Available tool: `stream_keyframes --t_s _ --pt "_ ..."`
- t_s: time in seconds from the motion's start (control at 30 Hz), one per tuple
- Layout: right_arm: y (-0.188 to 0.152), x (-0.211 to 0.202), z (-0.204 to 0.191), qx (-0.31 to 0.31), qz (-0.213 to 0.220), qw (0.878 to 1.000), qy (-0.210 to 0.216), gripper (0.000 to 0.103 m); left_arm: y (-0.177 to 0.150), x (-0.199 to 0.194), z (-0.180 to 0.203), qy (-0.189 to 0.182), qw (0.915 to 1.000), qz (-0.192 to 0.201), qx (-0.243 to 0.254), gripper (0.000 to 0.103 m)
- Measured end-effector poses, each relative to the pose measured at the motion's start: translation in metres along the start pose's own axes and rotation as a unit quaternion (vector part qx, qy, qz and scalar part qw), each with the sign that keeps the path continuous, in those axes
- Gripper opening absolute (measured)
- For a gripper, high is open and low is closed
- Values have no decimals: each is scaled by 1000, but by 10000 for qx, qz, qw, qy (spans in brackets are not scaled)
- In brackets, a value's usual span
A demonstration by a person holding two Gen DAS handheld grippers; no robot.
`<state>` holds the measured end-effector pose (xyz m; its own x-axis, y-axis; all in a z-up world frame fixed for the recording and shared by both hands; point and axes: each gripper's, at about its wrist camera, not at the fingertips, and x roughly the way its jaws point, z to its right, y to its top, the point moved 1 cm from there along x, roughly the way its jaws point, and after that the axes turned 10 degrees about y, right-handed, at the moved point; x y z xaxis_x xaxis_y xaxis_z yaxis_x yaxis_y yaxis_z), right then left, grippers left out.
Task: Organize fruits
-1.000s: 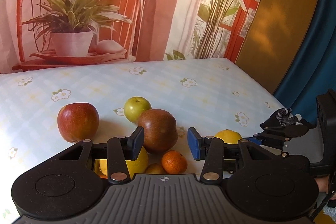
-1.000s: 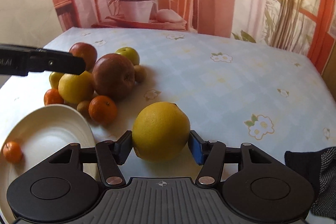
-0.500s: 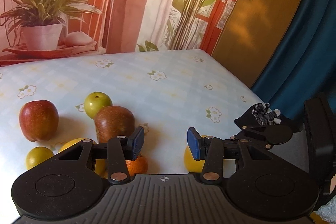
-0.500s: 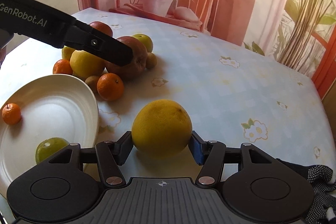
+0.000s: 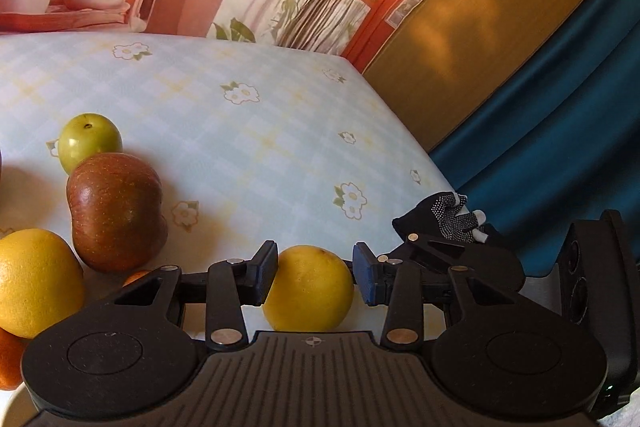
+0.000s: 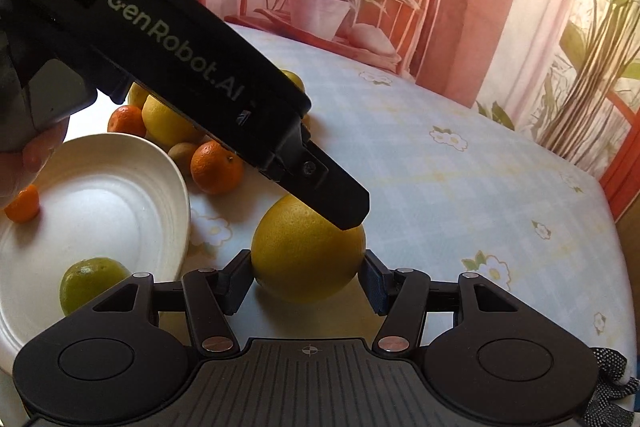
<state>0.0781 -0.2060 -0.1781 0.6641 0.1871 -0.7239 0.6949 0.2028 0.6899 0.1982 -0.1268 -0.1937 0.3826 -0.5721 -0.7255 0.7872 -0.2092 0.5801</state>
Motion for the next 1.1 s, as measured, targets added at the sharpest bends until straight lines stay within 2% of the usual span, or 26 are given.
stream_keyframes --t_s 0.17,0.47,0.57,0.8,0.93,1.1 --pt "-1 -1 2 69 70 9999 48 53 1 2 -3 9 10000 -58 -24 43" --pt "-13 -19 18 982 586 9926 404 51 1 3 -4 11 10000 -84 -15 45" --pt "-13 -20 13 762 602 9948 308 51 3 2 -4 52 9999 -127 -94 43" --pt "-5 -15 4 305 469 9982 221 51 3 4 -7 187 9995 -171 -189 49" --pt "-4 -13 3 335 506 9979 230 51 2 6 -10 190 9995 -154 -212 50" --pt "-7 -13 10 686 616 9952 315 52 2 9 -15 135 9992 -159 -331 51"
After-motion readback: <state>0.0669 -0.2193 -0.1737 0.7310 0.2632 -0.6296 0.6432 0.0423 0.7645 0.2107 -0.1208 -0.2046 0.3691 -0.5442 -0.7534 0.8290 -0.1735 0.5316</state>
